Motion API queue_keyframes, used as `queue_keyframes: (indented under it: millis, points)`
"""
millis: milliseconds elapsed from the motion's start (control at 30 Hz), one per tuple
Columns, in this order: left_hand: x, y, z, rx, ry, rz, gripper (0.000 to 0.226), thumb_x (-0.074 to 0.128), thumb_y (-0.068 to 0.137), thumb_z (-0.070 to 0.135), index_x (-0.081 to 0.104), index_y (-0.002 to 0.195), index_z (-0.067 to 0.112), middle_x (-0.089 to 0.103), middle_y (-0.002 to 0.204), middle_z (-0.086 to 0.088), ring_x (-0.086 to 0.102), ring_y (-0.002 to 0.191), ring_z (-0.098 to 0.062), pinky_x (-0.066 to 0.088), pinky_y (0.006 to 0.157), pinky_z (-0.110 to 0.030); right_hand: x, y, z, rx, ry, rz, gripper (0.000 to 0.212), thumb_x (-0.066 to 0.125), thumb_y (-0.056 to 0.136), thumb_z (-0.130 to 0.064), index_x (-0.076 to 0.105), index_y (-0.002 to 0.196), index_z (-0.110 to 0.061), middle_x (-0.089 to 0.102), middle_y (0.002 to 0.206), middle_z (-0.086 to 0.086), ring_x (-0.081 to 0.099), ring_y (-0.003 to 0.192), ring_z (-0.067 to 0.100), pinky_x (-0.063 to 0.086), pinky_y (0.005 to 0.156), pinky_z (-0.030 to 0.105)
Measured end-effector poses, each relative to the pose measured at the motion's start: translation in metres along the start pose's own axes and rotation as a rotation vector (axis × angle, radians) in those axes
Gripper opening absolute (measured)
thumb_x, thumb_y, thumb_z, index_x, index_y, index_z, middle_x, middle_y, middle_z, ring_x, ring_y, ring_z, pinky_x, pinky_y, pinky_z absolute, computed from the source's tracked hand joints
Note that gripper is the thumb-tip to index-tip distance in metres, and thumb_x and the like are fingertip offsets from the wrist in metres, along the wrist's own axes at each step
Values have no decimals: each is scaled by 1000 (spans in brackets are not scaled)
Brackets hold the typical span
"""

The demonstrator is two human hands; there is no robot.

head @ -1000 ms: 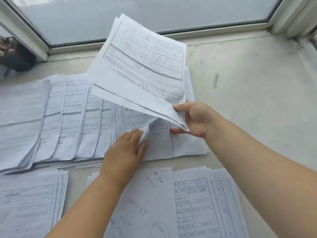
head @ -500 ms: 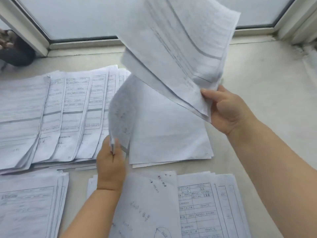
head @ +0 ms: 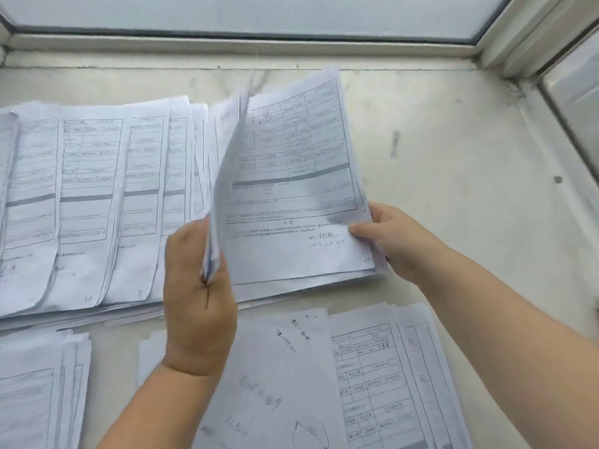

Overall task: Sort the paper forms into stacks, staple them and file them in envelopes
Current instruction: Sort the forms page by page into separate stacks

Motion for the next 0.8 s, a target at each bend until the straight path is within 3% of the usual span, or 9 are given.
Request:
queue_keyframes:
  millis: [100,233,333,400,467,533,600,700,800]
  points:
    - [25,3,-4,123,106,-278,45,40,91,22,54,133,14,49,114,-2,45,109,-9,35,98,-17,8,5,4,12,-3,-21,30,48,96,3,64,109,-18,71,110,4,70,97,20,57,83,32]
    - [48,-4,-17,267,518,-537,48,54,71,28,65,117,17,55,114,-6,40,107,-24,45,93,-40,7,9,10,22,-81,24,29,56,93,-3,60,118,-17,71,113,5,70,96,20,58,83,37]
    - [46,-1,-15,256,463,-555,46,51,72,38,66,111,18,58,112,-3,48,106,-24,45,92,-36,-2,-2,6,-135,-484,306,38,65,88,-17,48,122,-24,66,97,-2,66,84,17,53,72,31]
    - [42,-1,-15,252,357,-553,39,52,76,36,67,107,18,60,108,1,54,102,-21,46,90,-35,-2,-17,-1,-303,-653,471,24,66,87,-21,56,108,-22,63,86,-4,61,75,16,48,67,28]
    - [39,-1,-17,277,275,-545,31,54,79,32,68,102,16,61,104,3,55,100,-17,47,89,-38,2,-23,-1,-211,-537,362,7,63,89,-23,66,89,-16,67,75,-3,63,64,15,50,64,29]
    - [38,-2,-19,271,211,-525,27,56,79,30,68,99,15,61,102,4,55,99,-16,47,91,-46,14,-24,3,71,-338,83,22,62,93,-30,69,84,-11,71,69,3,61,53,13,50,55,26]
    - [37,-3,-20,259,168,-515,26,58,79,30,67,98,15,60,102,5,56,100,-15,46,92,-52,25,-23,4,230,-206,-100,26,61,94,-31,68,88,-7,72,71,7,59,49,12,48,48,20]
    - [37,-3,-21,265,156,-523,27,63,80,37,67,98,17,60,102,5,55,101,-13,46,93,-51,35,-16,4,191,-139,-123,11,68,90,-14,65,80,-9,61,54,-2,54,45,8,44,43,16]
    - [36,-1,-21,252,142,-512,32,66,80,44,67,98,17,60,100,9,56,98,-12,46,94,-34,39,-10,3,110,-206,-76,26,72,86,-18,58,65,-14,52,45,-6,47,41,5,38,42,15]
Point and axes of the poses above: each hand's wrist, its own y-axis towards the middle knuckle, its own x-axis out of the palm, z = x × y, the point moved 3 cm from there along y, towards the middle knuckle
